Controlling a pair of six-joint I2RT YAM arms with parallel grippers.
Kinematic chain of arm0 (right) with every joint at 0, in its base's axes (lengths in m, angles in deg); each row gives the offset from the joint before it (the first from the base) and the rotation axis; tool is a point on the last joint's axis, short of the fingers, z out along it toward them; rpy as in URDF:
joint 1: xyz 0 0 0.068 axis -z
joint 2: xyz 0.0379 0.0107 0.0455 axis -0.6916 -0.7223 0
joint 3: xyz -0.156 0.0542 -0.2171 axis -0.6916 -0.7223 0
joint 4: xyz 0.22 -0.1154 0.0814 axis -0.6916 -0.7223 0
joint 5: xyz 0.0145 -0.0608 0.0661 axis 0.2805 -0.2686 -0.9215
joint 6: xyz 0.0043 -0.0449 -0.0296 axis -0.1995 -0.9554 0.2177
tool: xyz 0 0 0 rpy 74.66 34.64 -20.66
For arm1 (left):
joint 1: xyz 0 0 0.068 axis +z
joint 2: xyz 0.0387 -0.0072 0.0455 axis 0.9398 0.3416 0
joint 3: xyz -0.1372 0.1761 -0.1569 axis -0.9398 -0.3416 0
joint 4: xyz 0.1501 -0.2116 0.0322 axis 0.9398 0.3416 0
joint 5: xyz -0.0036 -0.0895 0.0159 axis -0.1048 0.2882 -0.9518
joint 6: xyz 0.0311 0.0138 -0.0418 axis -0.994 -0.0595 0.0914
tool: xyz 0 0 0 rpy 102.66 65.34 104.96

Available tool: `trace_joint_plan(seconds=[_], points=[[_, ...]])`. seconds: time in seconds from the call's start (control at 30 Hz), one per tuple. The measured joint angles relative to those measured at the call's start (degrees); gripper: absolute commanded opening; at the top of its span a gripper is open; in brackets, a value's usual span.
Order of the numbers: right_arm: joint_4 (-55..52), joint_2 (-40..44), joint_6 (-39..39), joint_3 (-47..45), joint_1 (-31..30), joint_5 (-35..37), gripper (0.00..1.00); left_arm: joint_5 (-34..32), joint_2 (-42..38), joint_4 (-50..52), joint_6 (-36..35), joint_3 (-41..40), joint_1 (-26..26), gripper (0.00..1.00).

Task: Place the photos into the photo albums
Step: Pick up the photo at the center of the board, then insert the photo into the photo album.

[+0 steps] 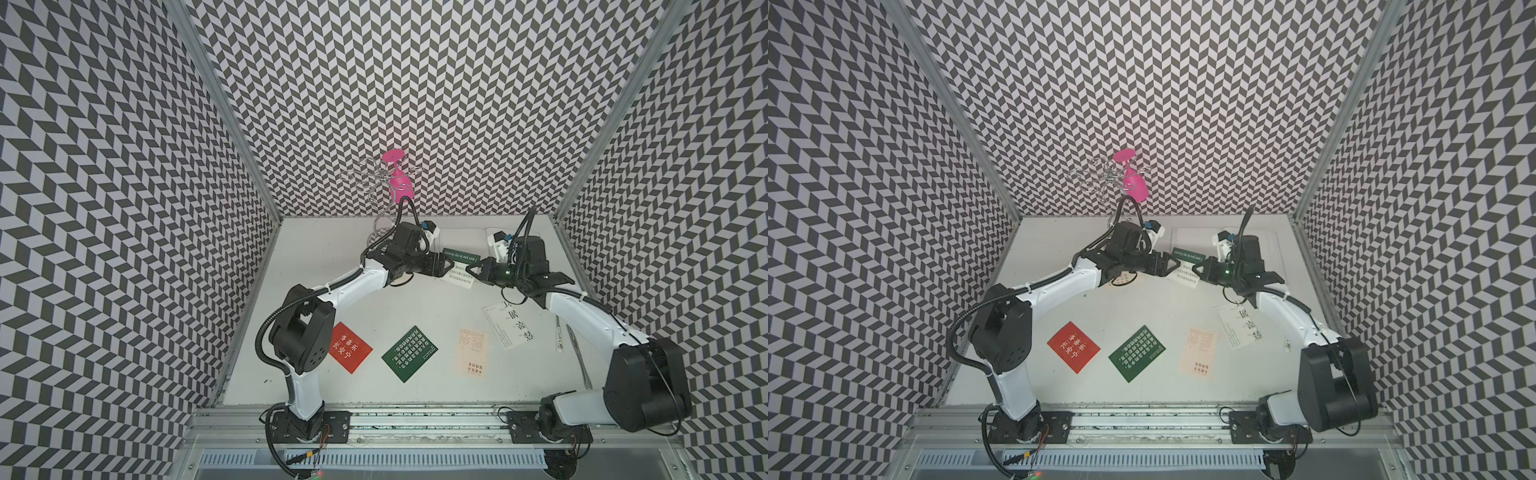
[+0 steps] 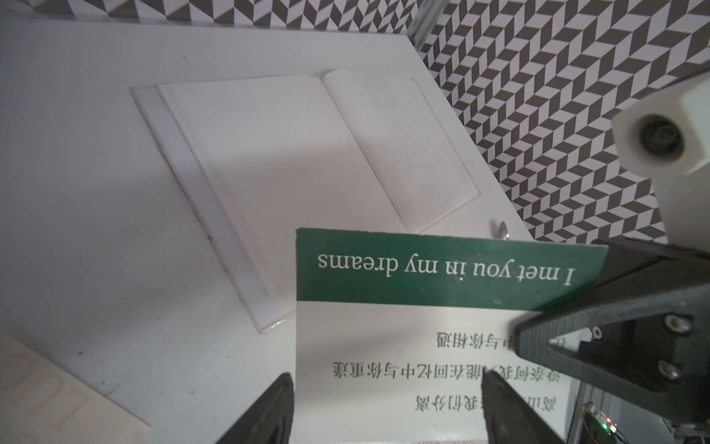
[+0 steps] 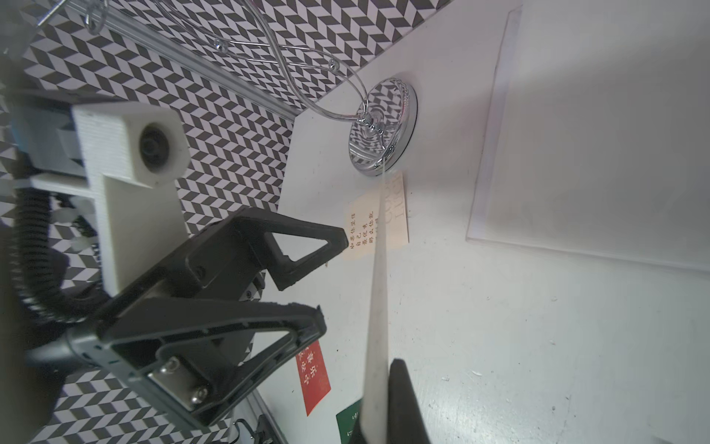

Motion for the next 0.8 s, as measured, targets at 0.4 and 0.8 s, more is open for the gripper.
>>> trace_joint_plan(seconds=[0.4,0.8], points=[[-3.28,-10.71,-10.78,14.14,8.92,21.55,0.0,-9.29,18.38,-3.19,-2.78,20.72,-1.53,0.8],[-5.7,-21.55,-21.07,20.52,14.53,22.25,0.0,-11.08,42.51,0.57,-8.37,42.25,-6.19,0.81]])
